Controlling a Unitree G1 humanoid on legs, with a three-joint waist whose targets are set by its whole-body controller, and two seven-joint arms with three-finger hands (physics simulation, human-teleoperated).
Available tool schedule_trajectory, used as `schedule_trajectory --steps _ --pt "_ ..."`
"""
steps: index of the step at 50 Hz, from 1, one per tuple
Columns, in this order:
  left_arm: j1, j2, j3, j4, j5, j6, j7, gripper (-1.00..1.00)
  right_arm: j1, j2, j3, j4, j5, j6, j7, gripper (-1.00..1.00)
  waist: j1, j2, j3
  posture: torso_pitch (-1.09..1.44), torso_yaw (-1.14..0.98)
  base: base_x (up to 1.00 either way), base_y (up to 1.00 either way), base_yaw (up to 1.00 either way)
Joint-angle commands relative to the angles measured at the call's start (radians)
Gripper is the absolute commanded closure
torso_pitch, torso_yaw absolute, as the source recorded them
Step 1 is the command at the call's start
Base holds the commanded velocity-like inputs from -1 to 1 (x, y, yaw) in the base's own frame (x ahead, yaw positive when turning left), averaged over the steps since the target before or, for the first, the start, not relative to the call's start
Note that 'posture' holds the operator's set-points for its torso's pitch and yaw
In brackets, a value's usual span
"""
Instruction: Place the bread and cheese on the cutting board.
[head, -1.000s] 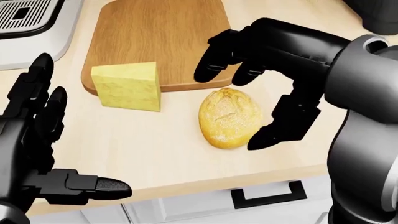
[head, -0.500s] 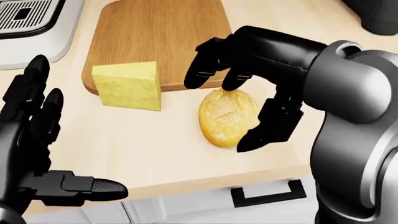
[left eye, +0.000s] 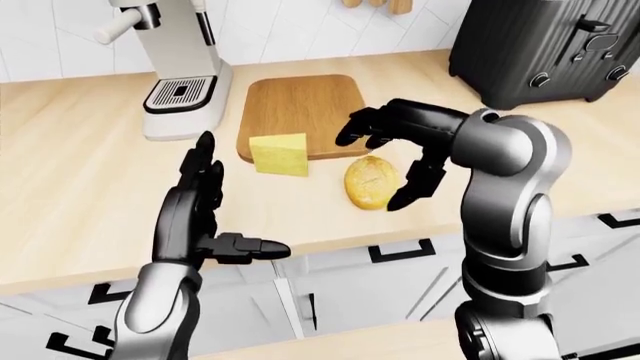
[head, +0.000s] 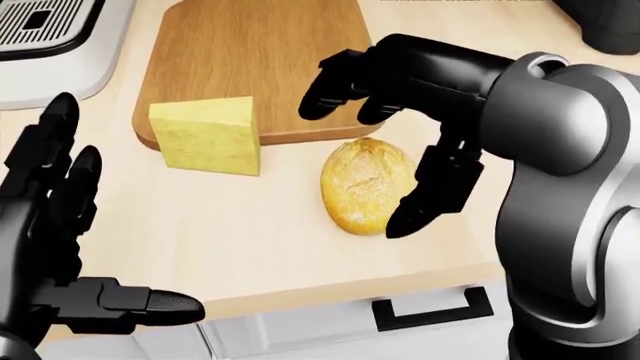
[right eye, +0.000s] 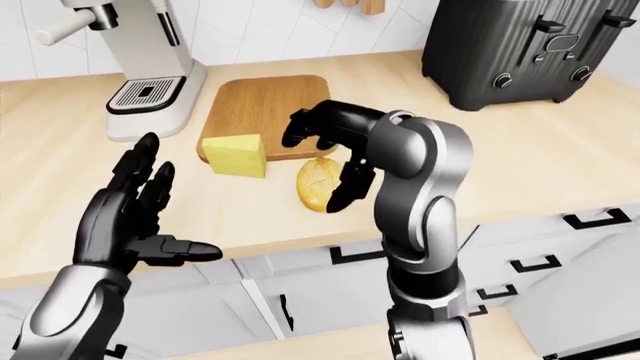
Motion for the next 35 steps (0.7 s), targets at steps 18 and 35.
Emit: schedule_trajectory --steps 18,35 --pt "-0.011 0.003 0.004 -0.024 0.003 -0.043 0.001 -1.00 0.014 0.012 -0.004 -0.022 -0.010 -0.037 -0.030 -0.38 0.000 0.001 -0.025 0.00 0.00 0.00 0.00 0.00" --pt "-0.019 0.006 0.006 -0.031 0.000 -0.031 0.000 -1.00 0.006 0.016 0.000 0.036 -0.005 -0.071 -0.074 -0.38 0.000 0.000 -0.025 0.00 0.00 0.00 0.00 0.00"
